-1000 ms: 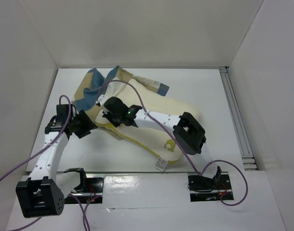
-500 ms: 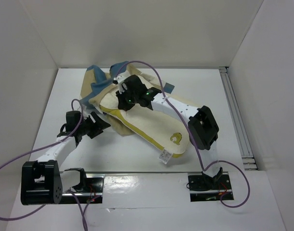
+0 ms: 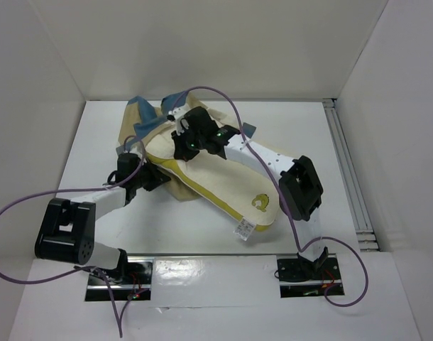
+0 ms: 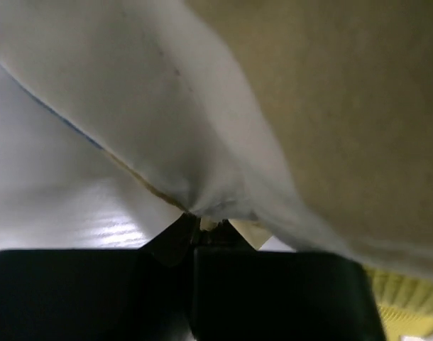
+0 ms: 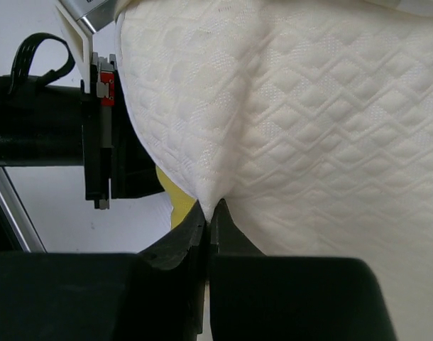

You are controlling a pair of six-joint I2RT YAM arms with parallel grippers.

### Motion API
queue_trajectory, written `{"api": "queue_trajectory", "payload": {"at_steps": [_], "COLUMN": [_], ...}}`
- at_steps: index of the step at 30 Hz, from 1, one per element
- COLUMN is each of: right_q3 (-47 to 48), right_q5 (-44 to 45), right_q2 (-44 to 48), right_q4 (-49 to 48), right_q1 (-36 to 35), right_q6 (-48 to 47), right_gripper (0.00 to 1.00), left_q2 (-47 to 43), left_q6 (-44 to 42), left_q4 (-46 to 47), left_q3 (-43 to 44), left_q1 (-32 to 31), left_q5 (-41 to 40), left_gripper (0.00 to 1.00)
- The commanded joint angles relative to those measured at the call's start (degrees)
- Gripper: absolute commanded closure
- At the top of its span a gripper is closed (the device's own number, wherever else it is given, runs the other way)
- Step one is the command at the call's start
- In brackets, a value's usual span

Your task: Put the pillow into the pillowcase

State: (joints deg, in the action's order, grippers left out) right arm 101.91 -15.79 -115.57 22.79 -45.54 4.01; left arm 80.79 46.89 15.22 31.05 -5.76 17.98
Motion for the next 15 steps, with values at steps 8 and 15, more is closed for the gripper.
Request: {"api": "queue_trajectory", "payload": {"at_steps": [8, 15], "right_q3": [10.84, 22.55], "right_q5": [1.28, 6.56], "right_q2": [-1.31, -15.27], "right_q4": [1.81, 10.26], "right_q1": [0.54, -0.16], "right_q6": [1.79, 2.66], "right_gripper": [1.0, 1.0], "left_q2": [-14.83, -29.63], "left_q6": [1.8, 3.82], "left_q4": [-0.1, -6.42], "left_q3": [0.25, -3.62], "left_q1": [-4.43, -6.19], "left_q5": [-1.99, -0.49], "left_gripper": [1.0, 1.0]}}
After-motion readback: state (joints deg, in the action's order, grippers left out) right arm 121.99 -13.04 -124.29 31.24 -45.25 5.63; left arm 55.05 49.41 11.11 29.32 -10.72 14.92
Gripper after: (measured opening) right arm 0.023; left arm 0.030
